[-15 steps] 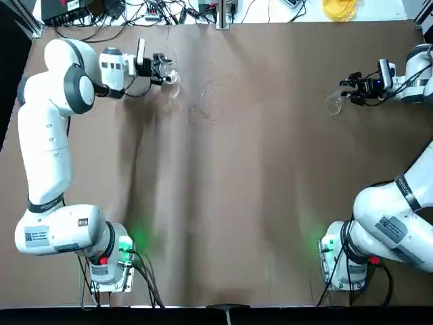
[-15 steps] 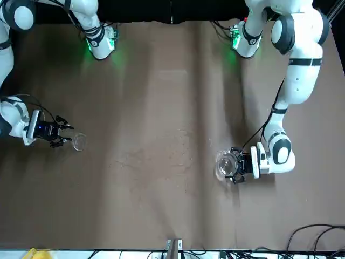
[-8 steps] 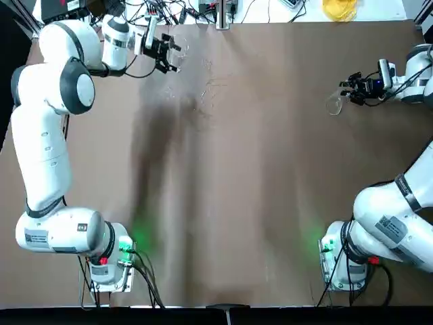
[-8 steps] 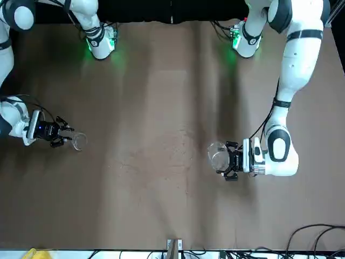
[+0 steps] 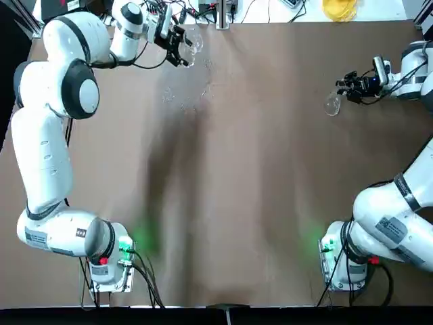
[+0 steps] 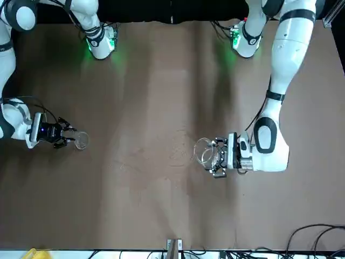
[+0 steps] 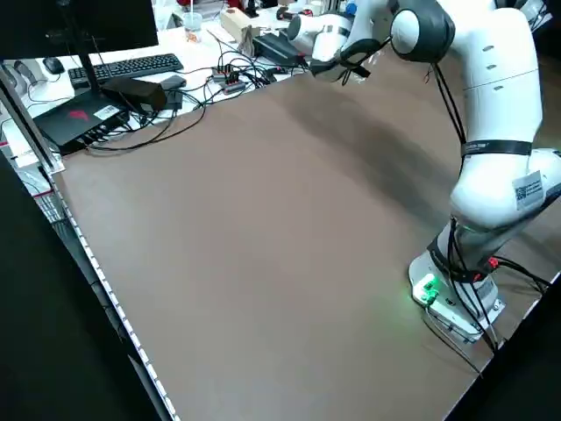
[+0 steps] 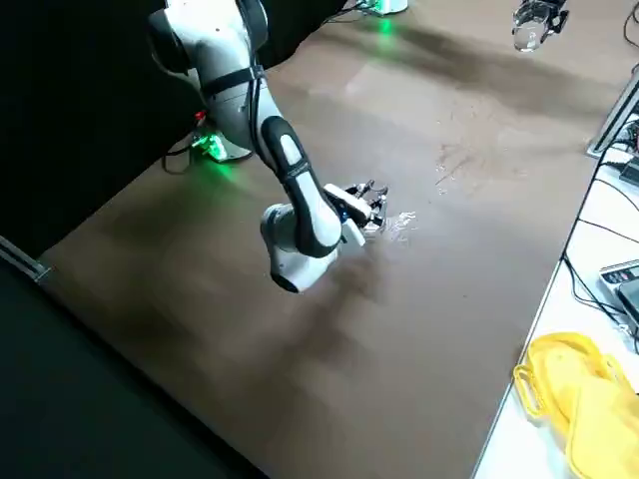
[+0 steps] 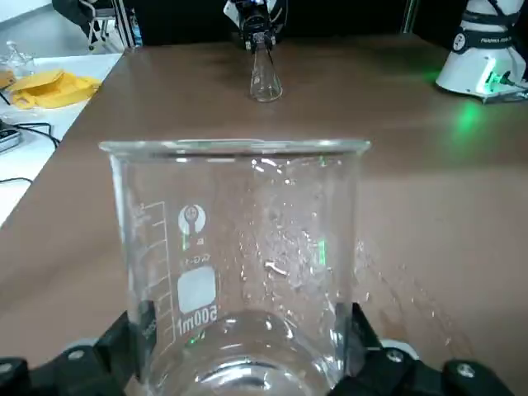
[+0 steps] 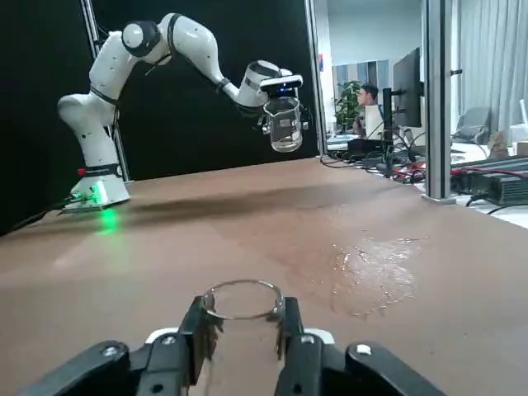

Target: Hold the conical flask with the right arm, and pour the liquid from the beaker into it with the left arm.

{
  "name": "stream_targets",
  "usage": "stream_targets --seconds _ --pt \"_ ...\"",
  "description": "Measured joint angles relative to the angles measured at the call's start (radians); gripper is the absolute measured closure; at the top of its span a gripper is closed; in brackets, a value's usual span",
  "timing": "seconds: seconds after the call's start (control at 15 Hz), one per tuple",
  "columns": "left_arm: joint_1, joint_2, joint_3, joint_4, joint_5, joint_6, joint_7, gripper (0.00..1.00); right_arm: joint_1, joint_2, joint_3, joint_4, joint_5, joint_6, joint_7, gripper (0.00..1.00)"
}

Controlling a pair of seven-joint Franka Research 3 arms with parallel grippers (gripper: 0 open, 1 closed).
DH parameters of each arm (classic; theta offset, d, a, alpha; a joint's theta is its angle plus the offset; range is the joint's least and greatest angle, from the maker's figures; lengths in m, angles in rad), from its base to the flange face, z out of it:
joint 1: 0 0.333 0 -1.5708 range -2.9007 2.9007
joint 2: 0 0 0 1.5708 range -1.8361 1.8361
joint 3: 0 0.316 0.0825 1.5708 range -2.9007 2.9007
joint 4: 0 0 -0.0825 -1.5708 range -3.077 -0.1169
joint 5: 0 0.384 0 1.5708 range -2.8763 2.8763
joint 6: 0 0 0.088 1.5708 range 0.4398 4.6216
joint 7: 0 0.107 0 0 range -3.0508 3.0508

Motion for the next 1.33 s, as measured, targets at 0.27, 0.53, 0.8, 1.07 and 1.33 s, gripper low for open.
stream_targets --seconds 0.27,0.53,0.8,1.07,1.33 --pt "-0.041 -0.021 -0.002 0.000 0.000 0.022 -0.076 0.02 0.013 -0.004 0.004 0.002 0.001 -0.012 0.046 0.61" --pt "-0.086 -0.035 -0.003 0.001 0.000 0.066 -0.137 0.02 0.012 -0.007 0.021 0.011 0.049 -0.044 0.063 0.61" --pt "-0.121 -0.058 -0.003 0.000 0.000 0.105 -0.189 0.02 0.014 -0.011 0.045 0.012 0.064 -0.044 0.067 0.61" --pt "-0.172 -0.062 0.000 -0.001 0.002 0.174 -0.240 0.02 0.071 -0.082 0.055 -0.062 0.090 0.002 0.076 0.61" --pt "-0.191 -0.066 0.001 -0.001 0.022 0.185 -0.285 0.02 0.161 -0.169 0.058 -0.166 0.156 0.090 0.076 0.61"
